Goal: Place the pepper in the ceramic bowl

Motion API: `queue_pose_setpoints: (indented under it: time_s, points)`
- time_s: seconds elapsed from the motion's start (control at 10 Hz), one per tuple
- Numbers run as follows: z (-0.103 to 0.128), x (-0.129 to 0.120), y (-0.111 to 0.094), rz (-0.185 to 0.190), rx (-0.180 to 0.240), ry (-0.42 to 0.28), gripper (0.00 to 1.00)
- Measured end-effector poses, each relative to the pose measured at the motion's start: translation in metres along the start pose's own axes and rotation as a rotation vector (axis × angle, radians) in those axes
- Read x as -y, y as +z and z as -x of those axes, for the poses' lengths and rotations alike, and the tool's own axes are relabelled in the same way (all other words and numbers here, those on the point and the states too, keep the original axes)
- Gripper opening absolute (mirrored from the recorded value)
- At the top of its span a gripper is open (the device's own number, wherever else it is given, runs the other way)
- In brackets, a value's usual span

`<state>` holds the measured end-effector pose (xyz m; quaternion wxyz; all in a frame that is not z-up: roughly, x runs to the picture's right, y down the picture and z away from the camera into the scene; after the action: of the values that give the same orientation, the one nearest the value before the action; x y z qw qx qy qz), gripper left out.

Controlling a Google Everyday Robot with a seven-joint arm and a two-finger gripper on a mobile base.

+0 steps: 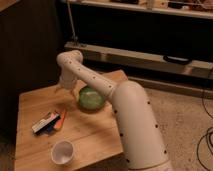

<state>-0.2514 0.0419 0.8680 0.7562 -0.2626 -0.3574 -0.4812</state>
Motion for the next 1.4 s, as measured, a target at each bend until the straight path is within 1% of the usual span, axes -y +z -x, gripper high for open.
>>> queue_pose_setpoints:
  time_s: [0.1,0.2,0.3,0.5,0.6,0.7,1.0,1.2,1.4]
  points:
    - [0.009,0.009,0.006,0.003,0.036,-0.005,0.8]
    - [0.015,0.015,0.009,0.002,0.051,-0.015,0.8]
    - [0.02,0.014,0.012,0.002,0.06,-0.023,0.8]
    - [0.04,-0.003,0.021,0.009,0.073,-0.031,0.8]
    - [0.044,-0.011,0.03,0.017,0.079,-0.027,0.8]
    - [0.043,-0.02,0.041,0.02,0.087,-0.012,0.8]
    - [0.036,-0.03,0.067,0.01,0.107,0.03,0.8]
    - [0.031,-0.03,0.067,0.006,0.104,0.055,0.8]
    - [0.025,-0.031,0.071,0.022,0.108,0.082,0.8]
